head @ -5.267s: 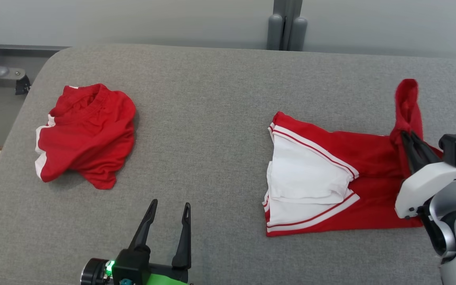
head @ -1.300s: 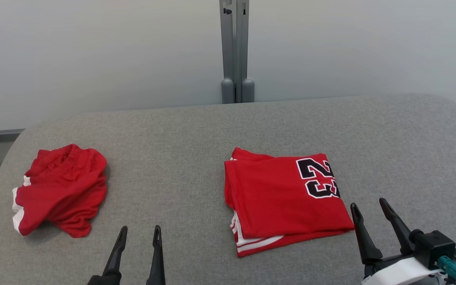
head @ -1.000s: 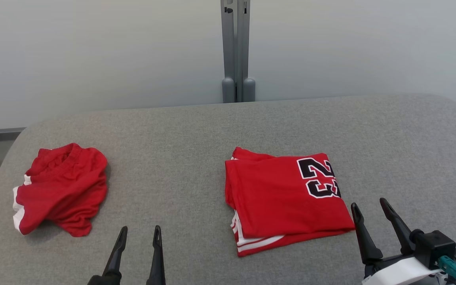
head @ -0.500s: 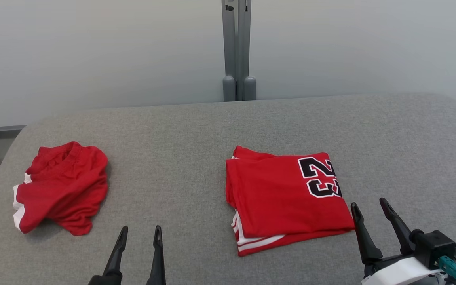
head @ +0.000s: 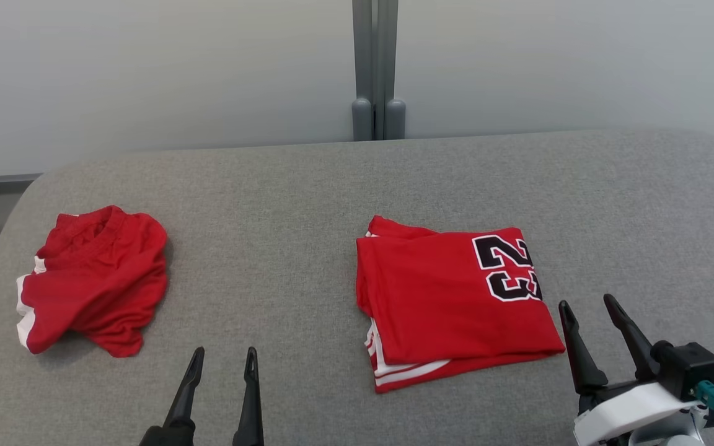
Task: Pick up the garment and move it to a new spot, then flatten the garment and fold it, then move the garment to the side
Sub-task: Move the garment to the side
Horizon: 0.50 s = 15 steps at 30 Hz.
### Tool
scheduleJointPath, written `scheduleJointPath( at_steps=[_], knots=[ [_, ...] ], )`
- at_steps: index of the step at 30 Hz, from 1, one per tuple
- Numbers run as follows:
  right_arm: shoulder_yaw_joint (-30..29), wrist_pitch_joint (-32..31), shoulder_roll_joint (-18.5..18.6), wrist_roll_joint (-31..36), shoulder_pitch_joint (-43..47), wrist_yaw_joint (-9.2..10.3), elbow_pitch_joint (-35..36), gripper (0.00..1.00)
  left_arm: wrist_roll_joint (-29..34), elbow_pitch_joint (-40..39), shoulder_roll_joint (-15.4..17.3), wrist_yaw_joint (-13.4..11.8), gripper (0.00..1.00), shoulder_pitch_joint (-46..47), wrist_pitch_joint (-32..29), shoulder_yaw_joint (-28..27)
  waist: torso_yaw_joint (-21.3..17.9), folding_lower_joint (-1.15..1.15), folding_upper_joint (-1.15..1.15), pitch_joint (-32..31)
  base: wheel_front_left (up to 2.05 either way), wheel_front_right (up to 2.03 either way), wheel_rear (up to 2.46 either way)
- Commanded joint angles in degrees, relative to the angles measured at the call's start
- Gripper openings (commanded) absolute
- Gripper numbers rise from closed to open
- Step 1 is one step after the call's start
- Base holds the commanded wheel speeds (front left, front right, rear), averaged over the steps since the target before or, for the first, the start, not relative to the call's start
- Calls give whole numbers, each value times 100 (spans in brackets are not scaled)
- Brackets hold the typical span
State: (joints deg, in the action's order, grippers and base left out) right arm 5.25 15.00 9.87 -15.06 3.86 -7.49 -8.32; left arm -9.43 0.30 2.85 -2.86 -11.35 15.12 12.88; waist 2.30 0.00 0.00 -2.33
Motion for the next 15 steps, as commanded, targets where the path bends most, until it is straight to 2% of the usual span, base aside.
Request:
scheduleJointPath(
  at_steps=[1,5,10,15],
  knots=[
    [-29,21,36,-82,-151,0,-89,100,56,-20,9,-6,100,120,2,12,41,0,0,109,0,0,0],
    [121,18,205,-286,-499,0,-537,100,90,18,9,20,100,219,2,66,105,0,0,271,0,0,0],
    [344,4,467,-859,-1060,0,-1235,100,22,-2,9,84,100,351,2,83,185,0,0,522,0,0,0],
    [546,-529,708,-1703,-1639,0,-1837,100,8,-22,9,117,100,505,2,77,265,0,0,749,0,0,0]
  ],
)
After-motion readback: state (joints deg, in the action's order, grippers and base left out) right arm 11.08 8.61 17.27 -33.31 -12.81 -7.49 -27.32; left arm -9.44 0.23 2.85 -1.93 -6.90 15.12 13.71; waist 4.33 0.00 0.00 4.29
